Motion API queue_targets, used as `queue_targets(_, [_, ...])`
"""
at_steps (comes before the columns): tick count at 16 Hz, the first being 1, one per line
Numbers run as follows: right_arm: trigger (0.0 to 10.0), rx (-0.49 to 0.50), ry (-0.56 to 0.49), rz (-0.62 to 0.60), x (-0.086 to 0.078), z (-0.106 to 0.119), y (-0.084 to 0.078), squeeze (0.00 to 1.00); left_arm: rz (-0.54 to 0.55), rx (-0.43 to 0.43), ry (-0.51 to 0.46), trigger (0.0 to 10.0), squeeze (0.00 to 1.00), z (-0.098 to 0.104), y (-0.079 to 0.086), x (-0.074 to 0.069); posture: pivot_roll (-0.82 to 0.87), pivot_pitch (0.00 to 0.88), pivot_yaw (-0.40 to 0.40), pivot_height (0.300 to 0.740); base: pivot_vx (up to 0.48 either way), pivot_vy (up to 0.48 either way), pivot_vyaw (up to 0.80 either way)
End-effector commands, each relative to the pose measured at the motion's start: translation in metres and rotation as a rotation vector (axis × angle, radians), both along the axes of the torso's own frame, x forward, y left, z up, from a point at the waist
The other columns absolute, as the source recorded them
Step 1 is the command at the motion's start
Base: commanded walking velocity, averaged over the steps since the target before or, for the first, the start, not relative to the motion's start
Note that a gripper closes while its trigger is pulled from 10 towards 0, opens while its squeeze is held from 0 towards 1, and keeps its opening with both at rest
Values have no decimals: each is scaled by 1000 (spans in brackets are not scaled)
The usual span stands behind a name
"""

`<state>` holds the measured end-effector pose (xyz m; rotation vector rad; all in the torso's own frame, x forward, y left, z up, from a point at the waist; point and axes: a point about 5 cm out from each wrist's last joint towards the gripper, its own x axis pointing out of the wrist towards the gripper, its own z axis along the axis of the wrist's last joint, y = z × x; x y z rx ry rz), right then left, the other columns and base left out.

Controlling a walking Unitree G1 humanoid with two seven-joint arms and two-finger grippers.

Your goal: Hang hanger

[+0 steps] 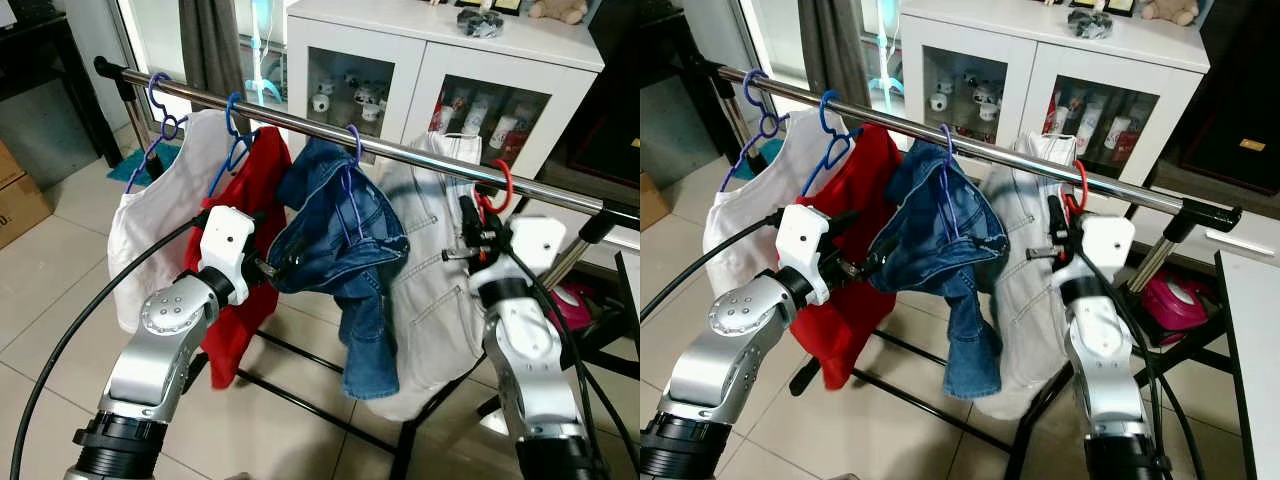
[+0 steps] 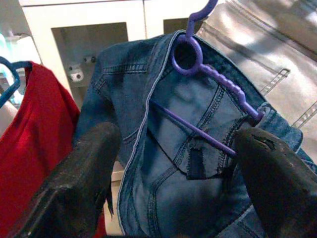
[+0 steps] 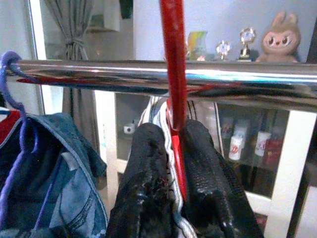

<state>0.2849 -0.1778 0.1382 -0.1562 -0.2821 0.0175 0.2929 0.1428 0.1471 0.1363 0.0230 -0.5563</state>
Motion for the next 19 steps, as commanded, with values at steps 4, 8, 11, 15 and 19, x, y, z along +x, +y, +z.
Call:
queue_targets(4, [0, 10, 43, 129, -21, -6, 1, 0, 70, 0, 6, 10000, 0, 0, 10, -5, -80, 0, 4, 740, 0, 0, 0])
queue_targets(8, [10000, 12, 250, 237, -43, -23, 16, 0, 174, -63, 10, 10000, 0, -1, 17, -12, -103, 0, 8, 740, 0, 0, 0])
queue_targets(11, [10000, 107, 331, 180, -40, -29, 15, 0, 193, -71, 40, 10000, 0, -8, 16, -13, -109, 0, 1, 740, 0, 0, 0])
queue_targets(15, [10000, 157, 455, 115, -36, -35, 10, 0, 186, -59, 56, 10000, 0, -11, 12, -19, -96, 0, -23, 740, 0, 0, -116])
queue_targets(19, [10000, 163, 507, 102, -36, -35, 8, 0, 181, -56, 65, 10000, 0, -12, 12, -23, -85, 0, -40, 740, 0, 0, -800])
